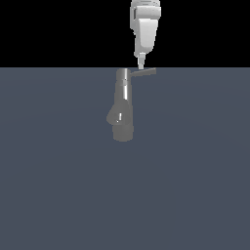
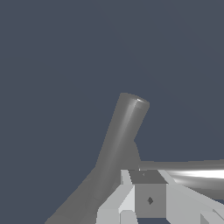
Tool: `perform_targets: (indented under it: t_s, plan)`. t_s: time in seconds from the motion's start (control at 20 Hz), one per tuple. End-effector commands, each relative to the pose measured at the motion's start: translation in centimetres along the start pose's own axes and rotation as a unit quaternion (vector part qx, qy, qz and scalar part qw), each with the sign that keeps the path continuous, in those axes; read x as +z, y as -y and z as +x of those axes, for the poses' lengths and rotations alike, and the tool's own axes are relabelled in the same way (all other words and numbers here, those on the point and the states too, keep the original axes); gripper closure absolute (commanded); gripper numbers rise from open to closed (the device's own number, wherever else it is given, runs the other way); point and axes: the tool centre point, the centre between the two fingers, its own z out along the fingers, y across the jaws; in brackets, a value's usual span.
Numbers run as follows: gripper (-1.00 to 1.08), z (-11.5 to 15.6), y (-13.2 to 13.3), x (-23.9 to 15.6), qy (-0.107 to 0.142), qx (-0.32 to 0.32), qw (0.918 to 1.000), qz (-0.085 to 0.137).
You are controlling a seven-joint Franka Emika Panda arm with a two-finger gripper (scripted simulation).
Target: Turn on the faucet by rotating a designated handle.
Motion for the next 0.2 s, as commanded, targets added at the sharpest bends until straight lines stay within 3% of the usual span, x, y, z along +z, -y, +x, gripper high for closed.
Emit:
perform_targets:
  t_s: [0.0,0.15]
  plan:
    - [1.08,3.65,-0.01,0.88,-0.005,0.022,0.9997,-0.006]
    - [1.08,4.3,0.33,1.04,-0.005,0.023,0.9997,-0.006]
